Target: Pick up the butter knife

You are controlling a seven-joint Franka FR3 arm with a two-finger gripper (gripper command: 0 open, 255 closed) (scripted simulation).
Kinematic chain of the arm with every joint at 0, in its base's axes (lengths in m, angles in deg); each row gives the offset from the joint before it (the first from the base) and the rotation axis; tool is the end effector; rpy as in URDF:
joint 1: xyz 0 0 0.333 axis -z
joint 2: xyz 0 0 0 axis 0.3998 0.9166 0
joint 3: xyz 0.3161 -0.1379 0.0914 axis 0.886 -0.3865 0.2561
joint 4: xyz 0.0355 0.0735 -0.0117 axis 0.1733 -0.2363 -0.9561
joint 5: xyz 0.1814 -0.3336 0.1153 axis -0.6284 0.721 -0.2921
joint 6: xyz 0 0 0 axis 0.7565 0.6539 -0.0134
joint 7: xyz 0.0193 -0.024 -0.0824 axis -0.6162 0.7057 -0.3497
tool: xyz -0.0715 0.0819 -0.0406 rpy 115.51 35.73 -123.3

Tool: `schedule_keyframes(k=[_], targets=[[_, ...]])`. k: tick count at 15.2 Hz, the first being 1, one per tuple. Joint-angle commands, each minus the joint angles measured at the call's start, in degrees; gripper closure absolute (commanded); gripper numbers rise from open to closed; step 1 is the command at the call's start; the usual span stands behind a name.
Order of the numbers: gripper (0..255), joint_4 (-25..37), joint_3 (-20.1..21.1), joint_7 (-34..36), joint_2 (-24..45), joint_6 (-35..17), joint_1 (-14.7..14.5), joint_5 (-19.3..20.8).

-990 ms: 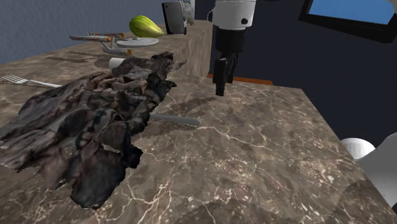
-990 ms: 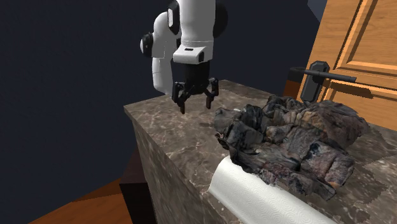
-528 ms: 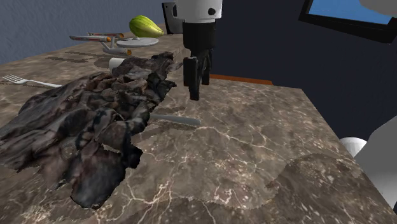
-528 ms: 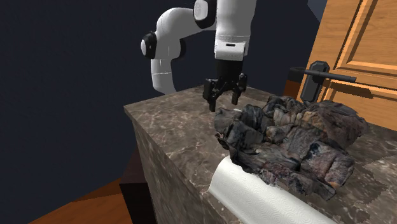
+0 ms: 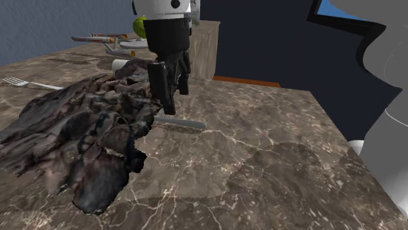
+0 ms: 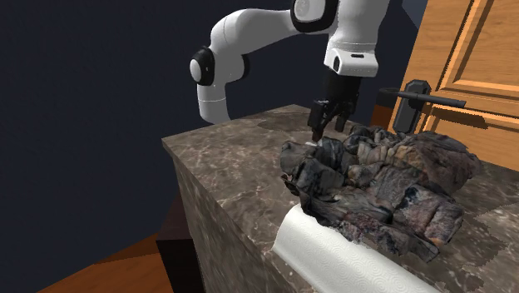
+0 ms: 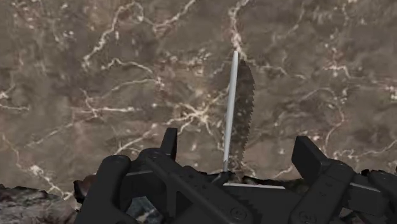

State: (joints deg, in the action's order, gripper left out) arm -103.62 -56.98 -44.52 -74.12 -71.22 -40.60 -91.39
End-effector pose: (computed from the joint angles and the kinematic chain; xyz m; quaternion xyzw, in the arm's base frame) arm 0.3976 0.3553 0.7127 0.9500 0.3081 -0.0514 0.0001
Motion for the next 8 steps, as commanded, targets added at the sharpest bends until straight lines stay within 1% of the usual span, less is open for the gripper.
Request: schedule_keyframes(k=[1,6,8], targets=[[0,-1.0,0.2,0.0,0.0,-1.0,-0.2,-0.1],[0,-7.9,-0.2,-0.8,-2.1,-5.9,0.2,-0.9],[0,-7.9,-0.2,-0.8,-2.1,-5.9,0.2,-0.9]])
